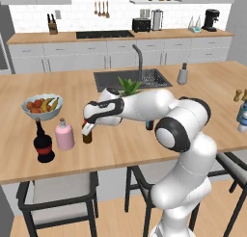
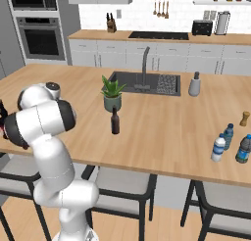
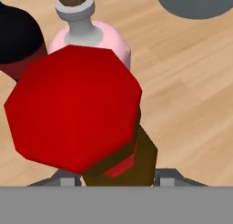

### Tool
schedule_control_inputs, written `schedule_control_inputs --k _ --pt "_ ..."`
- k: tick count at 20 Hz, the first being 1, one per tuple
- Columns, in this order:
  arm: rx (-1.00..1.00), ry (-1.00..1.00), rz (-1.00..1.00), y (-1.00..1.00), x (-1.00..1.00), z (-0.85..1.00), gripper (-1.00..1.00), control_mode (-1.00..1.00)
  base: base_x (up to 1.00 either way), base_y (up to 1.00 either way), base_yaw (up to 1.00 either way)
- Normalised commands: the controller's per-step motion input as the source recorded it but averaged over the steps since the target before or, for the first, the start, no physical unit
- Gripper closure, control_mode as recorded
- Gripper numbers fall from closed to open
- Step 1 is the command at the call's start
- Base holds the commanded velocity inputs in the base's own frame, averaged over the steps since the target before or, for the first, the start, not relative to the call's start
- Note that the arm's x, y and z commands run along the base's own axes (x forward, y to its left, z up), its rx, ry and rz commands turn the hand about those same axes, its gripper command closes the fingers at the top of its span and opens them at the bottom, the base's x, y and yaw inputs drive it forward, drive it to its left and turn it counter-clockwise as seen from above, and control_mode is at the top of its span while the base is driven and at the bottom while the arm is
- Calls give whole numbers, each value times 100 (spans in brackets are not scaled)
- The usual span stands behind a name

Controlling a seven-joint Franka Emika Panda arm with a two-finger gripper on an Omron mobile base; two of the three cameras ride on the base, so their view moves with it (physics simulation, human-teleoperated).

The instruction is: Move the plastic bottles in the middle to the plastics group, and the glass bottles in the middle to the glass group.

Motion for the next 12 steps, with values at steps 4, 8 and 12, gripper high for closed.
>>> schedule_control_inputs --k 4,8,12 --pt "0 0 0 14 23 -1 100 -100 0 0 0" --pt "0 0 0 20 25 -13 100 -100 0 0 0" --pt "0 0 1 14 12 -23 100 -100 0 0 0"
